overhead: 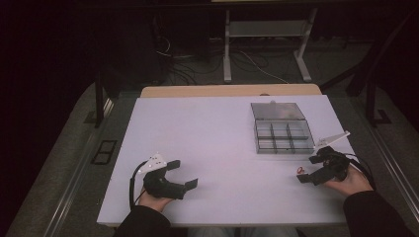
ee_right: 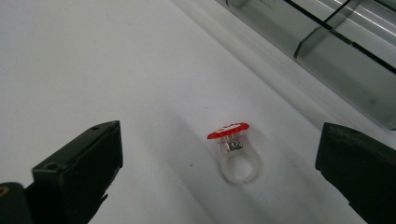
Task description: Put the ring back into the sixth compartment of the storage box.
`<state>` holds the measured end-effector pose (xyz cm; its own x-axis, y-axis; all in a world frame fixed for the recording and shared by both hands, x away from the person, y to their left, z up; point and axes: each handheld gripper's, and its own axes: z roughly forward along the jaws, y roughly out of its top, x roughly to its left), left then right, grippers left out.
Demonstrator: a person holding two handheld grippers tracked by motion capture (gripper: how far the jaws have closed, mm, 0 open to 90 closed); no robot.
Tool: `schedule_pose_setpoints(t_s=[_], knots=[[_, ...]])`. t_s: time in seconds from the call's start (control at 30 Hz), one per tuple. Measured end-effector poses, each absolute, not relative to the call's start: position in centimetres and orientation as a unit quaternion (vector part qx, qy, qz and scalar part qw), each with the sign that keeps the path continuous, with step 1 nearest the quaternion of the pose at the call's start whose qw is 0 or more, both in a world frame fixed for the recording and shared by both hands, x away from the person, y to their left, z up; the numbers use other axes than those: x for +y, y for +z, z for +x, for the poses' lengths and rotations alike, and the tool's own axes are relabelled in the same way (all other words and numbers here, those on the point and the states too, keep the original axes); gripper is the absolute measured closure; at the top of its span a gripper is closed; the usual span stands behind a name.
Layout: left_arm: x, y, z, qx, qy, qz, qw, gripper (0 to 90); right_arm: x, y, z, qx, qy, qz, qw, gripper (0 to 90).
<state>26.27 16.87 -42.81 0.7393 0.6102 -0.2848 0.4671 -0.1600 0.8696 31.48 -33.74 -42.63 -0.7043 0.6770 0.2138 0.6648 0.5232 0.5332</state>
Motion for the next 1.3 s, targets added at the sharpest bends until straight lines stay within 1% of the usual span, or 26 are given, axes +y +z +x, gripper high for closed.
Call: schedule_pose_setpoints(t_s=[0.07, 0.1, 0.13, 0.2, 0.43, 0.53, 0.57, 0.67, 0.77, 0.8, 0.83, 0.87, 0.9, 0.97, 1.0, 1.1, 1.13, 1.2, 1.23, 1.3], knots=[[16.8, -42.8, 26.3, 0.354, 0.065, 0.759, 0.542, 0.0, -33.8, -42.6, 31.5, 0.878, 0.297, 0.376, 0.01, 12.1], [16.8, -42.8, 26.3, 0.354, 0.066, 0.759, 0.542, 0.0, -33.9, -42.6, 31.4, 0.881, 0.299, 0.367, 0.015, 15.7], [16.8, -42.8, 26.3, 0.354, 0.066, 0.759, 0.542, 0.0, -33.9, -42.6, 31.4, 0.881, 0.299, 0.367, 0.015, 15.7], [16.8, -42.8, 26.3, 0.354, 0.066, 0.759, 0.542, 0.0, -34.0, -42.6, 31.4, 0.882, 0.299, 0.364, 0.021, 20.0], [16.8, -42.8, 26.3, 0.354, 0.064, 0.76, 0.542, 0.0, -33.8, -42.7, 31.5, 0.889, 0.297, 0.346, 0.038, 30.5], [16.8, -42.8, 26.3, 0.354, 0.065, 0.76, 0.542, 0.0, -33.8, -42.8, 31.5, 0.889, 0.297, 0.346, 0.041, 32.0], [16.8, -42.8, 26.3, 0.354, 0.064, 0.76, 0.542, 0.0, -33.8, -42.8, 31.5, 0.89, 0.295, 0.344, 0.046, 34.3], [16.8, -42.8, 26.3, 0.354, 0.064, 0.76, 0.541, 0.0, -33.8, -42.9, 31.6, 0.891, 0.295, 0.341, 0.045, 36.1], [16.7, -42.8, 26.3, 0.353, 0.063, 0.761, 0.541, 0.0, -33.8, -43.1, 31.7, 0.893, 0.291, 0.339, 0.044, 40.3], [16.7, -42.8, 26.3, 0.353, 0.063, 0.761, 0.541, 0.0, -33.9, -43.3, 31.8, 0.894, 0.29, 0.339, 0.043, 44.0], [16.7, -42.8, 26.3, 0.353, 0.062, 0.761, 0.541, 0.0, -33.9, -43.3, 31.8, 0.894, 0.29, 0.339, 0.043, 44.0], [16.7, -42.9, 26.3, 0.353, 0.062, 0.761, 0.541, 0.0, -34.1, -43.5, 31.9, 0.894, 0.288, 0.339, 0.04, 48.4], [16.7, -42.9, 26.3, 0.353, 0.062, 0.76, 0.541, 0.0, -34.1, -43.5, 31.9, 0.894, 0.288, 0.339, 0.04, 48.4], [16.7, -42.9, 26.3, 0.353, 0.062, 0.761, 0.541, 0.0, -34.2, -43.7, 31.9, 0.896, 0.287, 0.337, 0.04, 54.4], [16.7, -42.9, 26.3, 0.354, 0.062, 0.761, 0.541, 0.0, -34.2, -43.7, 31.9, 0.896, 0.287, 0.337, 0.04, 54.4], [16.7, -42.9, 26.3, 0.353, 0.062, 0.76, 0.541, 0.0, -34.3, -43.8, 31.9, 0.896, 0.292, 0.333, 0.042, 60.2], [16.7, -42.8, 26.3, 0.353, 0.063, 0.76, 0.541, 0.0, -34.3, -43.8, 31.8, 0.896, 0.292, 0.33, 0.043, 63.4], [16.8, -42.8, 26.3, 0.353, 0.064, 0.759, 0.543, 0.0, -34.3, -43.8, 31.8, 0.897, 0.292, 0.328, 0.044, 64.9], [16.8, -42.9, 26.3, 0.354, 0.064, 0.759, 0.543, 0.0, -34.2, -43.8, 31.8, 0.899, 0.291, 0.324, 0.047, 67.2], [16.8, -42.8, 26.3, 0.354, 0.063, 0.759, 0.542, 0.0, -34.1, -43.7, 31.8, 0.899, 0.29, 0.324, 0.046, 67.8]])
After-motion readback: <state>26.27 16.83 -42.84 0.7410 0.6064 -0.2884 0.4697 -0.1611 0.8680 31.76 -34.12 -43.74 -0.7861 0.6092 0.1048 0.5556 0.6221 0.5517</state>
